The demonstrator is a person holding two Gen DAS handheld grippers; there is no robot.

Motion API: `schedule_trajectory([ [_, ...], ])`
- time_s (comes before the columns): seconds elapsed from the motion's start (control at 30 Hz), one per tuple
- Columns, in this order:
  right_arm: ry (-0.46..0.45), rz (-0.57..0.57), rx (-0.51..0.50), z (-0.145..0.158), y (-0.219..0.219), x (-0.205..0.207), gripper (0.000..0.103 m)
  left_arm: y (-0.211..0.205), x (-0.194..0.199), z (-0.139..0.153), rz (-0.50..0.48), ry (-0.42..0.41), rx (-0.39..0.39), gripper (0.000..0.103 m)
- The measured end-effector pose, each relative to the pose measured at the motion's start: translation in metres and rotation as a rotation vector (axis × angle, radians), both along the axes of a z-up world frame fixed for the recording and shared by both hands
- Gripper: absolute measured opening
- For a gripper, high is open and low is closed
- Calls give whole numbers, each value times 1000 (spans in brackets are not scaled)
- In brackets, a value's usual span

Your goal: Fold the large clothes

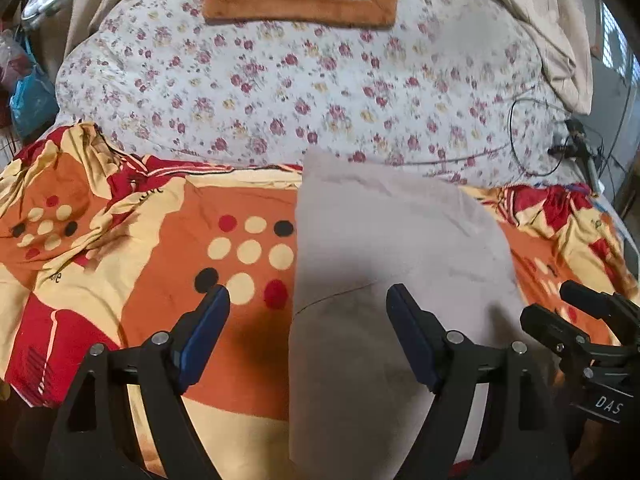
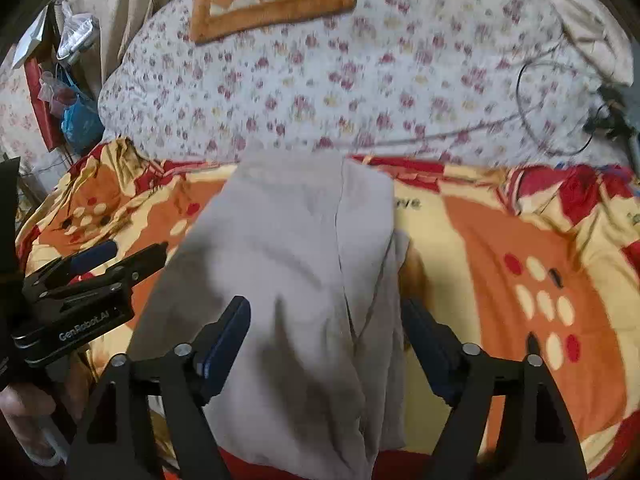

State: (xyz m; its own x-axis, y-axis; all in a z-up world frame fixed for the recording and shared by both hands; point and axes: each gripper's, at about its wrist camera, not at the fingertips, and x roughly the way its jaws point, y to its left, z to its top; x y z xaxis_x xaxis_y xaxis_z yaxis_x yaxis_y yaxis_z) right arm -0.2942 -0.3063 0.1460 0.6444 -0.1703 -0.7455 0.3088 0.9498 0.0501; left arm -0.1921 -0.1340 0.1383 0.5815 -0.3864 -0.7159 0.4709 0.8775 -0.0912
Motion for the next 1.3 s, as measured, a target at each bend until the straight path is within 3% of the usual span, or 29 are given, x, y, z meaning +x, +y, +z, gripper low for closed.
schedule_trajectory([
  [0.27,-31,1,-32,7,11,-3,85,5,-11,16,13,-71,-7,83],
  [1.3,-5,0,-14,-8,10,5,87,1,-9,4,26,-41,6,83],
])
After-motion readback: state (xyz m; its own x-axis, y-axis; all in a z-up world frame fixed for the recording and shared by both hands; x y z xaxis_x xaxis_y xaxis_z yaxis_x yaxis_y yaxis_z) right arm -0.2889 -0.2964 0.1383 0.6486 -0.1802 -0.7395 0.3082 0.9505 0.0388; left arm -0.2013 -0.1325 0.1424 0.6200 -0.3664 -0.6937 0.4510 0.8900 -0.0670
